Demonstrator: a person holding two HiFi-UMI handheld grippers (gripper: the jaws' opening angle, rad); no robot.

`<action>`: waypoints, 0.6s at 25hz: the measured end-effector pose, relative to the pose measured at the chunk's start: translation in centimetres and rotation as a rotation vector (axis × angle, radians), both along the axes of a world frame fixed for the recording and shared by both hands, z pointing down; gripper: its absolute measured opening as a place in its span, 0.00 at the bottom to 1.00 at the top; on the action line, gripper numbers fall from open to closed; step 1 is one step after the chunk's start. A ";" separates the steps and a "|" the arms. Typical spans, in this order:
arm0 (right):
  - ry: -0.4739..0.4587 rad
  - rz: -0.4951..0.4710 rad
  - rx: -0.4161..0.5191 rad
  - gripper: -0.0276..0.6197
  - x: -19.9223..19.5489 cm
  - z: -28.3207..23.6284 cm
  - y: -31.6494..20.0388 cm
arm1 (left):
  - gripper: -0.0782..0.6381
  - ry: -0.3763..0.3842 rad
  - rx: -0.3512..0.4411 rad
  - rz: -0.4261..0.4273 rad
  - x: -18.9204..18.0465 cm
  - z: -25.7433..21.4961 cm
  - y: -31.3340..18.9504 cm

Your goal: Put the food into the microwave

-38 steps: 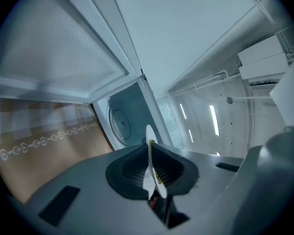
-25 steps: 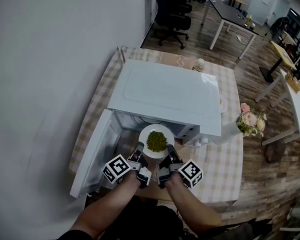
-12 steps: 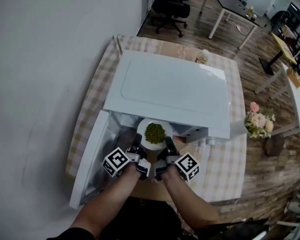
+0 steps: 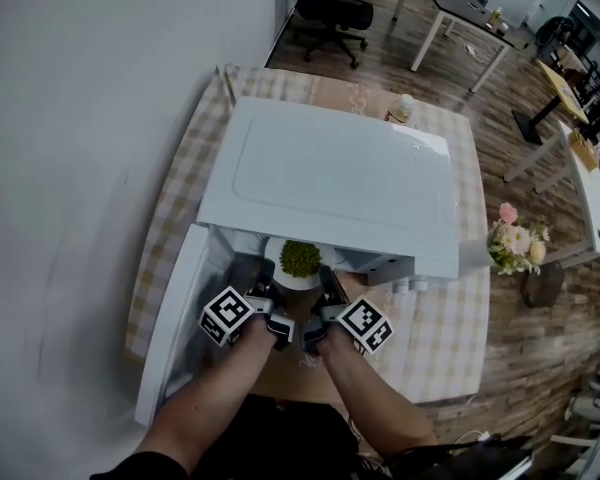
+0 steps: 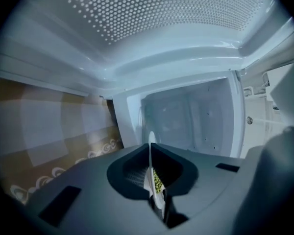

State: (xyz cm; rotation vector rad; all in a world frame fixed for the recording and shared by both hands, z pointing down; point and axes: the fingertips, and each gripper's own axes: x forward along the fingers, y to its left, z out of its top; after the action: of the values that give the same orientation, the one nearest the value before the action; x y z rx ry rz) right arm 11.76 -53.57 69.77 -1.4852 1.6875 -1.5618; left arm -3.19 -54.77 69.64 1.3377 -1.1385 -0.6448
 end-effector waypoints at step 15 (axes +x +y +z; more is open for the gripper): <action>-0.112 -0.082 -0.002 0.10 -1.5 -0.4 2.1 | 0.14 -0.010 0.008 0.031 0.8 0.2 -1.2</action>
State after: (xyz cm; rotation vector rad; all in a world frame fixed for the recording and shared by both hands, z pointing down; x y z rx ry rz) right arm 10.30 -51.49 69.37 -1.3194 1.7022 -1.6566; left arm -2.43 -55.96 69.83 1.3642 -1.1217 -0.6215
